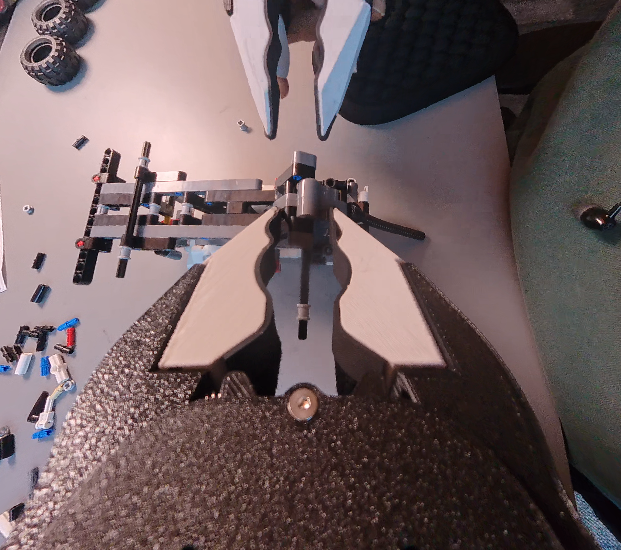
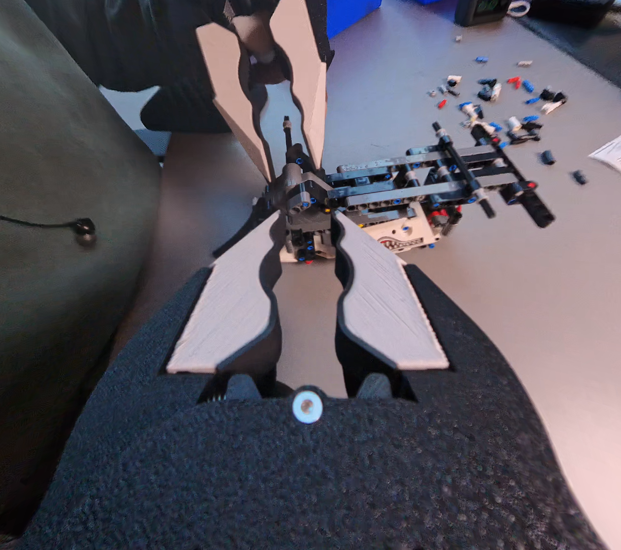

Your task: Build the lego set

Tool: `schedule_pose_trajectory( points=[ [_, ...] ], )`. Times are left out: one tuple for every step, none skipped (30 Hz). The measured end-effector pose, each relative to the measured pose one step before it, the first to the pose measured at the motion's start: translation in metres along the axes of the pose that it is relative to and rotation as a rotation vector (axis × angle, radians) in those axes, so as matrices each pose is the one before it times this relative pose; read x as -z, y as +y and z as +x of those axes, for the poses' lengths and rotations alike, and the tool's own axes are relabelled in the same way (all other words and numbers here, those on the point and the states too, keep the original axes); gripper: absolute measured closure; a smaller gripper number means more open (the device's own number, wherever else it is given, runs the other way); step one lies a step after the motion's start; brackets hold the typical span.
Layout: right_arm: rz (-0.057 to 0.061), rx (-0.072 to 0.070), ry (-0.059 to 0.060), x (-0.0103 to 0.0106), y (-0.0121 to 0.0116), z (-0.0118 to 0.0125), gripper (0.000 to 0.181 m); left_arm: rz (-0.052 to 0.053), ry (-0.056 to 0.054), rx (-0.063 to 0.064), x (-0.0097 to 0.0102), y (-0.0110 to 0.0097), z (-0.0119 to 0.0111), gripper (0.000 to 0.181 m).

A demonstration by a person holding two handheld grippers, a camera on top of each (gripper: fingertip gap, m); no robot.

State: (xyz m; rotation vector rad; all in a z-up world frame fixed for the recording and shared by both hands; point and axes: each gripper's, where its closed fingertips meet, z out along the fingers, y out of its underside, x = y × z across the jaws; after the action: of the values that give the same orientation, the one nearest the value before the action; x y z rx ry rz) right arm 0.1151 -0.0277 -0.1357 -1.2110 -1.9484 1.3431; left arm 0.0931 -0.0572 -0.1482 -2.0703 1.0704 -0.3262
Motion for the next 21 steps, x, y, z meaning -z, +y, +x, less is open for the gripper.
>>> schedule_pose_trajectory(
  points=[
    [-0.0111,0.0856,0.0445,-0.00014,0.00086,0.00115,0.155,-0.0014,0.0028,0.0007,0.00218,0.00135,0.00007,0.153],
    [-0.0107,0.0813,0.0388,-0.00054,0.00086,0.00026,0.156,-0.0038,0.0088,0.0055,0.00251,0.00206,0.00060,0.151],
    [-0.0108,0.0708,0.0241,-0.00124,0.00075,-0.00155,0.156,0.0006,0.0084,0.0062,0.00255,0.00190,0.00069,0.150],
    [-0.0114,0.0576,0.0201,-0.00183,0.00059,-0.00175,0.156,0.0064,0.0064,0.0038,0.00235,0.00122,0.00057,0.150],
    [-0.0099,0.0476,0.0228,-0.00220,0.00010,-0.00090,0.156,0.0057,0.0060,0.0061,0.00191,0.00126,0.00051,0.150],
    [-0.0074,0.0414,0.0171,-0.00217,-0.00034,-0.00109,0.156,0.0038,0.0007,0.0079,0.00094,0.00121,-0.00041,0.150],
    [-0.0052,0.0345,0.0116,-0.00212,-0.00062,-0.00118,0.157,0.0026,-0.0032,0.0055,0.00004,0.00126,-0.00083,0.151],
    [-0.0061,0.0257,0.0158,-0.00195,-0.00046,0.00040,0.158,0.0000,-0.0025,0.0040,-0.00086,0.00132,-0.00079,0.152],
    [-0.0059,0.0184,0.0105,-0.00172,-0.00017,0.00056,0.160,-0.0015,-0.0004,0.0020,-0.00121,0.00121,-0.00020,0.155],
    [-0.0050,0.0111,0.0009,-0.00152,-0.00025,-0.00017,0.161,0.0009,-0.0021,-0.0006,-0.00112,0.00039,-0.00017,0.158],
    [-0.0037,0.0052,0.0004,-0.00113,-0.00016,0.00012,0.163,0.0033,-0.0055,-0.0013,-0.00069,0.00006,-0.00082,0.161],
    [-0.0022,0.0013,-0.0046,-0.00086,-0.00026,-0.00055,0.163,0.0057,0.0017,0.0008,-0.00045,-0.00015,0.00002,0.164],
    [-0.0012,-0.0047,-0.0098,-0.00054,-0.00029,-0.00115,0.163,0.0067,0.0023,0.0028,-0.00032,-0.00036,0.00002,0.167],
    [0.0001,-0.0076,-0.0086,-0.00003,-0.00025,-0.00066,0.162,0.0034,-0.0026,0.0005,-0.00028,0.00019,-0.00075,0.168],
    [-0.0008,-0.0079,-0.0028,0.00023,0.00012,0.00040,0.164,0.0066,0.0015,0.0014,-0.00015,-0.00037,0.00011,0.168],
    [-0.0004,-0.0021,-0.0005,0.00024,0.00021,0.00062,0.166,0.0058,0.0010,0.0014,-0.00021,-0.00024,0.00010,0.168],
    [-0.0003,0.0067,0.0001,0.00017,0.00008,0.00015,0.166,0.0038,0.0027,0.0013,-0.00018,-0.00006,0.00032,0.168],
    [0.0008,0.0119,0.0042,-0.00019,-0.00017,-0.00004,0.166,0.0027,0.0021,0.0012,-0.00004,0.00016,0.00002,0.168],
    [0.0019,0.0159,0.0059,-0.00017,-0.00023,-0.00015,0.166,0.0024,0.0034,0.0039,0.00019,0.00014,0.00004,0.168],
    [0.0025,0.0198,0.0049,-0.00001,-0.00018,-0.00062,0.166,0.0027,0.0061,0.0062,-0.00005,0.00006,0.00034,0.168],
    [0.0006,0.0198,0.0087,0.00008,-0.00012,-0.00008,0.166,0.0033,0.0036,0.0038,-0.00004,-0.00015,0.00023,0.168]
  ],
)
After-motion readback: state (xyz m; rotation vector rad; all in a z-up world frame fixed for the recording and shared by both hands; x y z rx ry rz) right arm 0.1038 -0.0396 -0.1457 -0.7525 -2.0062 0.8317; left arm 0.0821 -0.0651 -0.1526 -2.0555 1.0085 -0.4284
